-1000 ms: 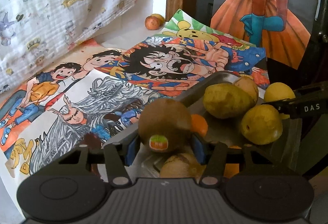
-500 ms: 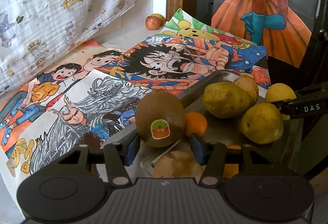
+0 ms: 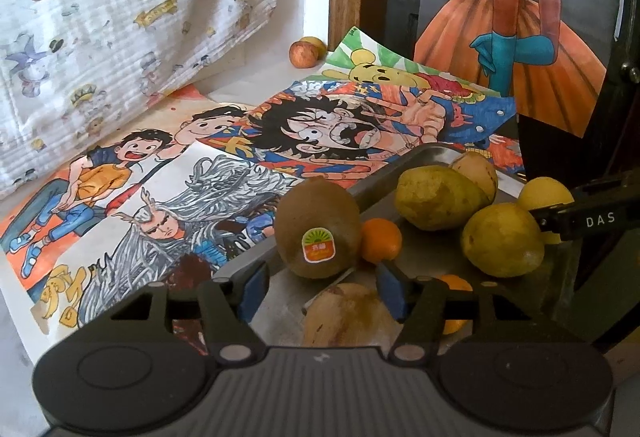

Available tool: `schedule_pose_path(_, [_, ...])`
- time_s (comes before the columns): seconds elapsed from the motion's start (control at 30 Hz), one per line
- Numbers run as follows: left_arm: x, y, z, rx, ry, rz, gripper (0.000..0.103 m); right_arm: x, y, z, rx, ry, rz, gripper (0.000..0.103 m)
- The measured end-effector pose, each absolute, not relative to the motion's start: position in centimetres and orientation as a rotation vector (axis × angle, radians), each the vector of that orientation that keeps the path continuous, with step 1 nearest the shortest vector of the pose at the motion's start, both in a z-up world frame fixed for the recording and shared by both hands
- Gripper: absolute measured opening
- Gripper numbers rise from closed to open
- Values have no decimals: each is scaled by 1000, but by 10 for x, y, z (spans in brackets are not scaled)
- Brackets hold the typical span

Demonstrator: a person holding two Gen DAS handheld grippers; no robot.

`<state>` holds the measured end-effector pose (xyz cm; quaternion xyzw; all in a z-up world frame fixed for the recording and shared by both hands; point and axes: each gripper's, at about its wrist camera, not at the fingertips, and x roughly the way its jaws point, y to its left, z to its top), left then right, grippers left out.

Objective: Organize fruits

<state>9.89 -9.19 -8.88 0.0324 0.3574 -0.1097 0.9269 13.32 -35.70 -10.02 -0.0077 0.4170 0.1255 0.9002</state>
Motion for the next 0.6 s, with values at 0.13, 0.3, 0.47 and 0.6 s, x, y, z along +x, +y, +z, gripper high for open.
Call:
schedule_pose_path(0.13, [95, -90, -85, 63, 726, -216, 73, 126, -354, -89, -25, 828, 259, 67])
schedule_pose_path(0.3, [84, -84, -71, 35, 695, -201, 89, 102, -345, -53, 0, 717, 300, 93])
schedule_pose_path(0.47, [69, -78, -53, 6, 668, -189, 101, 74, -331, -27, 21, 651, 329, 101])
schedule_pose_path(0.6, [57, -74, -39, -9, 653, -182, 102, 53, -320, -15, 38, 634, 330, 102])
